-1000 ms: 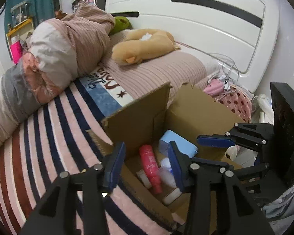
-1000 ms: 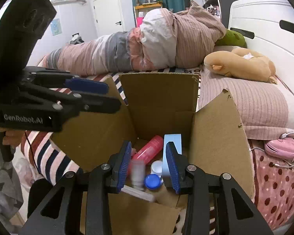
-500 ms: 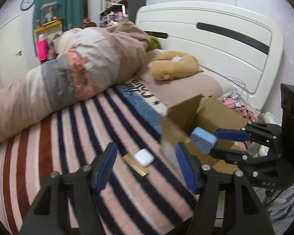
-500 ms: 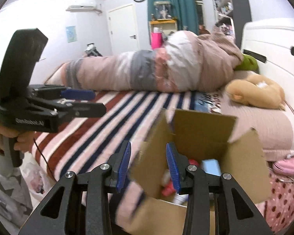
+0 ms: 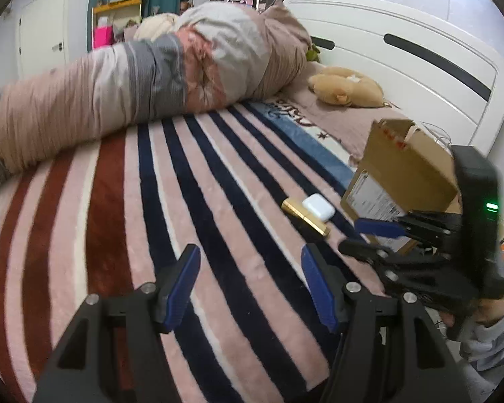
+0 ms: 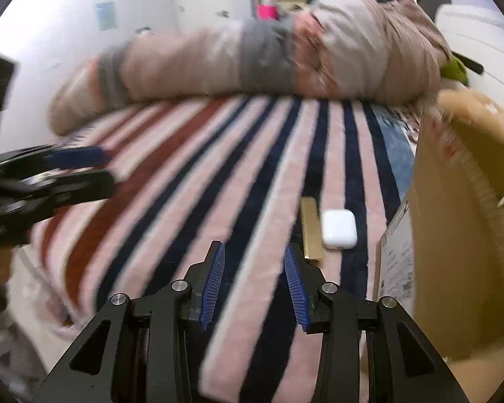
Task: Organize rigid objects
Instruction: 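Grasp the gold lipstick with the left gripper while the right grasps the AirPods case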
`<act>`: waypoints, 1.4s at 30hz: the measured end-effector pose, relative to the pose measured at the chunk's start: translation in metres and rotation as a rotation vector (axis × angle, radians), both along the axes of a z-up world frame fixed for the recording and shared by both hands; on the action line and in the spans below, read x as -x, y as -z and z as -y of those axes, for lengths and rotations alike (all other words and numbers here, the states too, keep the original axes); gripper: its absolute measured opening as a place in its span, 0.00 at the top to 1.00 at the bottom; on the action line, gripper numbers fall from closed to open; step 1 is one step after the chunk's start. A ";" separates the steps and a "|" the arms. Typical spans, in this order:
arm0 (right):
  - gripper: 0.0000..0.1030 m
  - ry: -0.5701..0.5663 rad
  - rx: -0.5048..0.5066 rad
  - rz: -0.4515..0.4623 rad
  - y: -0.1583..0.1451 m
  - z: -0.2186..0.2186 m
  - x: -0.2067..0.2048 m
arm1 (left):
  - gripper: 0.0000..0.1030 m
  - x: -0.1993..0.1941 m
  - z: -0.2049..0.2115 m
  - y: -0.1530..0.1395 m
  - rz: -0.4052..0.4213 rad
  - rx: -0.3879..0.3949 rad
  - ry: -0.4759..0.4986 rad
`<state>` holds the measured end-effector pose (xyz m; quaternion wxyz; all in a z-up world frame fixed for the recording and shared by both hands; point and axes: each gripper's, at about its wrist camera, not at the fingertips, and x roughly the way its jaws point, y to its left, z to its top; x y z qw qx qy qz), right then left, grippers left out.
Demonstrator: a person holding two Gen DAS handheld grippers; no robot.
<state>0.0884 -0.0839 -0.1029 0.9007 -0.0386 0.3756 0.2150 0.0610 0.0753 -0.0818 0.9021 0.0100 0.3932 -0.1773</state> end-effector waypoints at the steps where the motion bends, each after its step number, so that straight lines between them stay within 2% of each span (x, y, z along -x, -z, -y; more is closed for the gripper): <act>1: 0.68 0.023 0.017 -0.008 0.008 -0.001 -0.009 | 0.43 -0.005 -0.001 0.008 -0.008 0.009 -0.001; 6: 0.68 0.110 0.095 -0.041 0.048 0.000 -0.052 | 0.43 -0.030 -0.001 0.040 -0.050 0.036 0.012; 8: 0.69 0.124 0.080 -0.089 0.059 0.004 -0.067 | 0.43 -0.040 0.001 0.050 -0.058 0.038 0.012; 9: 0.73 0.125 0.058 -0.105 0.062 0.006 -0.072 | 0.43 -0.044 0.002 0.053 -0.060 0.039 0.014; 10: 0.85 0.122 0.054 -0.109 0.064 0.007 -0.075 | 0.43 -0.050 0.003 0.058 -0.066 0.044 0.018; 11: 0.87 0.117 0.056 -0.105 0.066 0.006 -0.077 | 0.43 -0.054 0.004 0.060 -0.071 0.050 0.022; 13: 0.87 0.107 0.027 -0.110 0.066 0.006 -0.079 | 0.43 -0.061 0.006 0.066 -0.084 0.062 0.030; 16: 0.87 0.058 -0.110 -0.184 0.061 -0.002 -0.081 | 0.43 -0.069 0.009 0.072 -0.099 0.066 0.029; 19: 0.86 -0.050 -0.191 -0.231 0.060 -0.023 -0.068 | 0.43 -0.073 0.011 0.077 -0.111 0.071 0.030; 21: 0.77 -0.059 -0.191 -0.223 0.054 -0.025 -0.062 | 0.42 -0.075 0.013 0.080 -0.122 0.069 0.030; 22: 0.65 -0.040 -0.181 -0.199 0.050 -0.021 -0.061 | 0.43 -0.075 0.013 0.081 -0.126 0.076 0.027; 23: 0.62 0.001 -0.136 -0.141 0.042 -0.014 -0.058 | 0.43 -0.076 0.013 0.083 -0.135 0.081 0.030; 27: 0.60 0.130 -0.002 -0.018 0.033 0.005 -0.062 | 0.43 -0.077 0.021 0.092 -0.162 0.076 0.039; 29: 0.51 0.187 0.090 0.019 0.038 0.008 -0.072 | 0.43 -0.080 0.030 0.100 -0.185 0.092 0.059; 32: 0.51 0.170 0.185 0.018 0.056 0.000 -0.092 | 0.43 -0.087 0.043 0.111 -0.207 0.091 0.040; 34: 0.52 0.177 0.231 0.070 0.060 0.001 -0.095 | 0.43 -0.090 0.050 0.114 -0.198 0.065 0.015; 35: 0.52 0.182 0.260 0.085 0.062 0.001 -0.099 | 0.48 -0.091 0.054 0.115 -0.185 0.046 0.005; 38: 0.52 0.205 0.277 0.044 0.070 0.006 -0.115 | 0.64 -0.093 0.057 0.116 -0.169 0.025 -0.015; 39: 0.53 0.206 0.267 0.026 0.071 0.009 -0.117 | 0.73 -0.094 0.056 0.114 -0.173 0.028 -0.012; 40: 0.60 0.204 0.238 0.003 0.072 0.013 -0.119 | 0.77 -0.094 0.052 0.114 -0.180 0.040 -0.005; 42: 0.62 0.189 0.199 -0.005 0.071 0.015 -0.111 | 0.85 -0.092 0.046 0.109 -0.188 0.066 0.012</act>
